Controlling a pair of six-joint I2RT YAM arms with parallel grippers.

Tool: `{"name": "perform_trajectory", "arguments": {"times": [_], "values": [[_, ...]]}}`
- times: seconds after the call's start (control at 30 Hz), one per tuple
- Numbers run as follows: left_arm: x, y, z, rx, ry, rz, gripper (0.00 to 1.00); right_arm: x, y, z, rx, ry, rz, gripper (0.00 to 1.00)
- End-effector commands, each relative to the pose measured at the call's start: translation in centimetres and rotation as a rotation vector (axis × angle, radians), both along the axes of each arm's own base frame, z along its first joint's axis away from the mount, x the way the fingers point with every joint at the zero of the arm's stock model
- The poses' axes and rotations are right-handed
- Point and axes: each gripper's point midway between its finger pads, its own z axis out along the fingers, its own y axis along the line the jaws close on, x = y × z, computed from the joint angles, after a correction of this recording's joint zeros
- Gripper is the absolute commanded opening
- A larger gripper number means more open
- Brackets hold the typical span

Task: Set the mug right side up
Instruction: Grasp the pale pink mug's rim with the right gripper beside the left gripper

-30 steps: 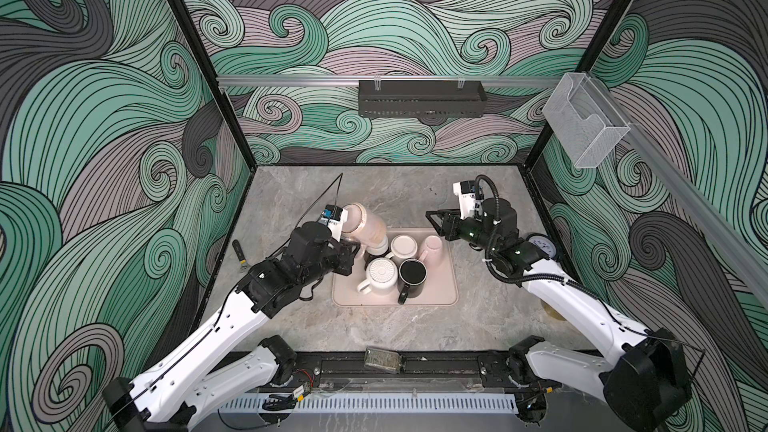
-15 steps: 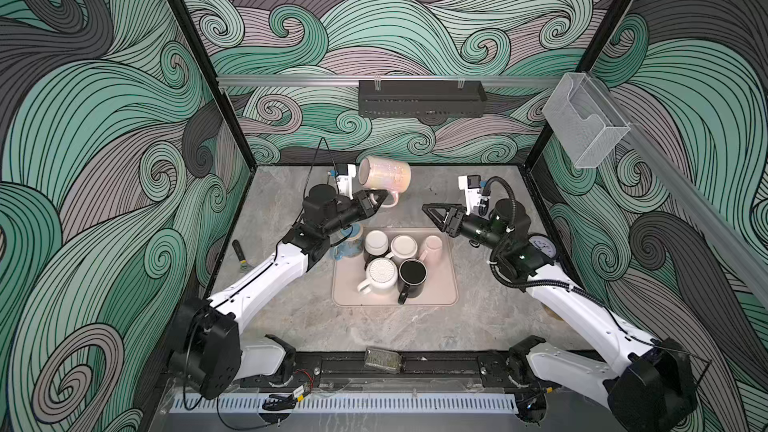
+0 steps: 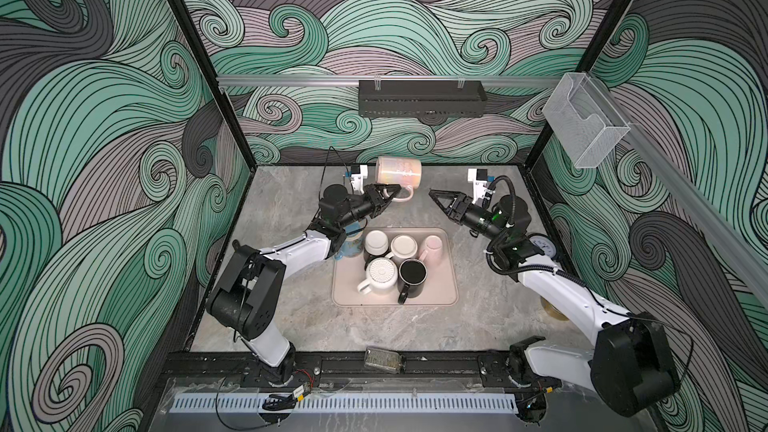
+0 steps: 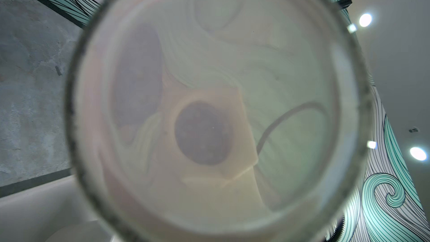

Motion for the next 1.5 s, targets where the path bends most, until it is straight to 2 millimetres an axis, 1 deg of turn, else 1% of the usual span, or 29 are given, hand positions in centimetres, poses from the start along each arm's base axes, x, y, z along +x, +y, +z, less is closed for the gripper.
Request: {"name": "perform_trajectory", "arguments": {"times": [0.0,0.07,0.27,0.47,0.8,1.0,1.27,1.47], "values": [[-1.5,0.3,9.1,-0.137,-0.282,-0.037,0.0,-0.3,0.1,0.9,0.049,-0.009,0.014,0.47],[-1.4,0.2,8.8,-0.137,-0.278,-0.04,0.0,-0.2,0.2,0.8,0.06,-0.004,0.019,0.48],[-1.6,-0.3,8.9,-0.155,-0.28,-0.065,0.0,0.4,0.8,0.7,0.106,0.011,0.05,0.48],[-2.2,-0.9,8.9,-0.154,-0.283,-0.082,0.0,1.1,1.4,-0.1,0.119,0.034,0.062,0.47],[-2.8,-3.3,8.7,-0.169,-0.28,-0.14,0.0,1.6,2.6,-0.3,0.143,0.044,0.101,0.46],[-3.3,-4.2,8.7,-0.181,-0.286,-0.171,0.0,1.8,2.5,0.3,0.17,0.028,0.092,0.41],[-4.0,-5.1,8.7,-0.177,-0.292,-0.194,0.0,2.4,2.2,0.7,0.185,0.025,0.066,0.38],[-4.3,-5.5,8.6,-0.182,-0.288,-0.206,0.0,2.8,1.5,2.2,0.221,-0.016,0.041,0.35]]}}
